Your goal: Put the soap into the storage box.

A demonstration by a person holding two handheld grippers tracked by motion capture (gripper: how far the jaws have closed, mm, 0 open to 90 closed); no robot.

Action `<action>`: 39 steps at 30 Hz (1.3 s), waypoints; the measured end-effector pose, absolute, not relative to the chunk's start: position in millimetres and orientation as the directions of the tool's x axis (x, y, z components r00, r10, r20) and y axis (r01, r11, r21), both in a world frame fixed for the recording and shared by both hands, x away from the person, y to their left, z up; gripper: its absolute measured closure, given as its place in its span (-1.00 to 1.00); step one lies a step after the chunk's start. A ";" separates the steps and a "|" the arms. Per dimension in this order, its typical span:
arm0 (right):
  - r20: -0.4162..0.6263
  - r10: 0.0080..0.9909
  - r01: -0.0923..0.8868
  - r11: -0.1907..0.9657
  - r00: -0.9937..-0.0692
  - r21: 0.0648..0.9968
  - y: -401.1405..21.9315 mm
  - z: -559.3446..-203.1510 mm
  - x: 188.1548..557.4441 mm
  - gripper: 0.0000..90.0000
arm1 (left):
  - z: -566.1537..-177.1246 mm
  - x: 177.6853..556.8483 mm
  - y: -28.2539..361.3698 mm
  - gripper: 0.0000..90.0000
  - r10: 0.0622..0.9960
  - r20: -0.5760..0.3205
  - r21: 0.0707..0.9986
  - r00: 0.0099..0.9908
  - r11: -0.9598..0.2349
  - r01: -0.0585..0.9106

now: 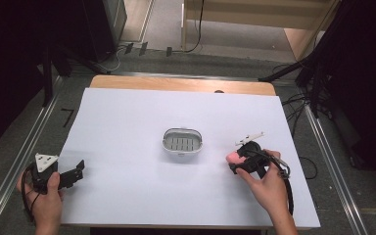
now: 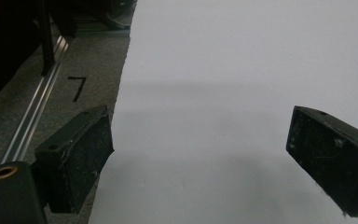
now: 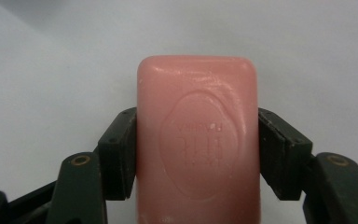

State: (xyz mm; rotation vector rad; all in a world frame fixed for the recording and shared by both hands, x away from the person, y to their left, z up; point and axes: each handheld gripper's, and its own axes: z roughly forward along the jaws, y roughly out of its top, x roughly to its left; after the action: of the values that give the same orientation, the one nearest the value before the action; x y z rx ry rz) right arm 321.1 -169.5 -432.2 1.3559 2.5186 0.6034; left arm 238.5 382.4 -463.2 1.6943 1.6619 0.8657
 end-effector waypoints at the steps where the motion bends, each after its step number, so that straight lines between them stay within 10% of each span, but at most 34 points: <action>1: -0.003 0.824 0.733 0.505 -0.566 0.455 -168.7 -430.2 322.5 -0.14 | -463.3 238.6 382.5 -0.83 0.999 0.037 0.798 0.000 -0.030 0.603; 39: -0.020 0.579 0.477 0.690 -0.815 0.544 -113.6 -393.2 356.2 -0.13 | -463.2 238.2 383.3 -0.83 1.000 0.029 0.800 0.000 -0.023 0.599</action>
State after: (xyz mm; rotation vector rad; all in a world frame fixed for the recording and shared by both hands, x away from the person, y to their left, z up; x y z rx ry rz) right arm 356.2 -113.6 -393.2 0.8556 2.7100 0.7930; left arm 238.2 383.3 -463.2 1.6843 1.6604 0.8617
